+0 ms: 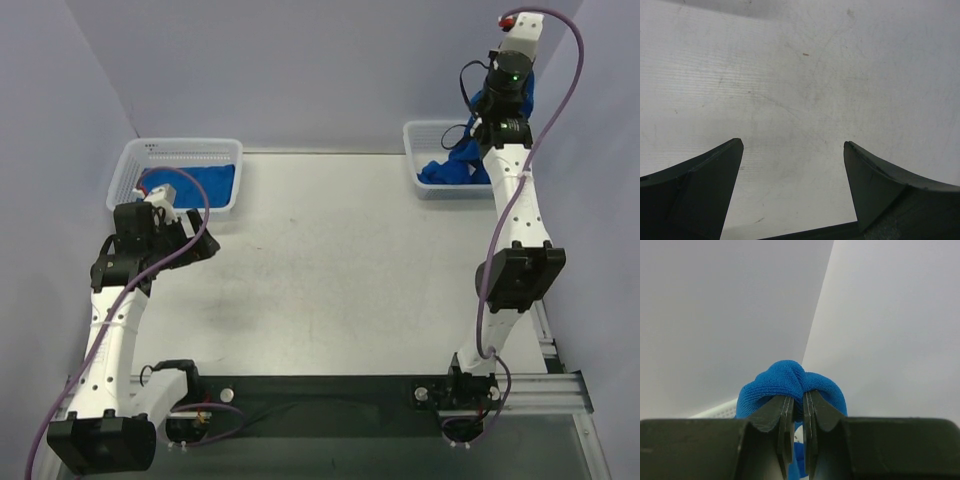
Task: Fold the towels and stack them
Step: Grab crumpled towel, then move the towel to the center of the board, then flatten out the crumpled towel
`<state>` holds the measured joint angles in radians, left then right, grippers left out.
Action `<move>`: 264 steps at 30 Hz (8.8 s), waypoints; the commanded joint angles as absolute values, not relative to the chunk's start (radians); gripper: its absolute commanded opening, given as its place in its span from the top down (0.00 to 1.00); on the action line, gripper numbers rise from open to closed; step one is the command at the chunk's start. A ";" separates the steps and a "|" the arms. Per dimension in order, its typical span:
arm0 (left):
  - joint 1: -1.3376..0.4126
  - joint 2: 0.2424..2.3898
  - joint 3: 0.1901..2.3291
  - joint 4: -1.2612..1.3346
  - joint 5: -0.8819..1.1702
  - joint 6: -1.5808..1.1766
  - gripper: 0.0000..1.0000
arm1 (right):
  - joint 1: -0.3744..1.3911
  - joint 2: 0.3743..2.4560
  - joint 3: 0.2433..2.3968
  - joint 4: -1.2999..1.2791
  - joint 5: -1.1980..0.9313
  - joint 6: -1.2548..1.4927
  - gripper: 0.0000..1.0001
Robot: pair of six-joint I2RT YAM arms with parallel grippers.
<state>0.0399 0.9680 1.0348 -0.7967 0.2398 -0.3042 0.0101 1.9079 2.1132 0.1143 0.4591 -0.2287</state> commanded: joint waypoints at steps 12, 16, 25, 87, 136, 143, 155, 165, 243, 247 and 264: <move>0.037 0.927 1.069 -0.759 0.256 -0.302 0.07 | 0.158 1.686 2.129 0.492 0.359 -0.325 1.00; 0.035 0.914 1.063 -0.761 0.268 -0.308 0.07 | 0.205 1.663 2.157 0.440 0.276 -0.295 1.00; 0.035 0.894 1.032 -0.759 0.305 -0.337 0.07 | 0.366 1.566 1.918 0.229 0.189 -0.157 1.00; -0.420 1.285 0.986 -0.534 0.011 -0.555 0.09 | 0.725 1.084 0.948 -0.580 -0.026 0.549 0.27; -0.384 2.164 1.577 -0.325 0.199 -0.591 0.48 | 0.460 1.529 1.098 -0.261 -0.143 0.511 0.41; -0.373 2.184 1.557 -0.293 0.267 -0.637 0.47 | 0.462 1.534 1.095 -0.258 -0.144 0.512 0.41; -0.359 2.184 1.516 -0.239 0.333 -0.667 0.56 | 0.462 1.542 1.091 -0.253 -0.130 0.509 0.41; -0.347 2.152 1.483 -0.227 0.336 -0.658 0.76 | 0.459 1.558 1.121 -0.249 -0.120 0.506 0.41; -0.364 1.690 1.218 -0.514 0.302 -0.339 1.00 | 0.341 1.631 1.000 -0.149 -0.196 0.459 0.58; -0.364 1.733 1.270 -0.515 0.311 -0.305 1.00 | 0.328 1.672 1.089 -0.172 -0.204 0.426 0.42; -0.360 1.792 1.350 -0.538 0.311 -0.285 1.00 | 0.216 1.735 1.150 -0.232 -0.566 0.075 0.43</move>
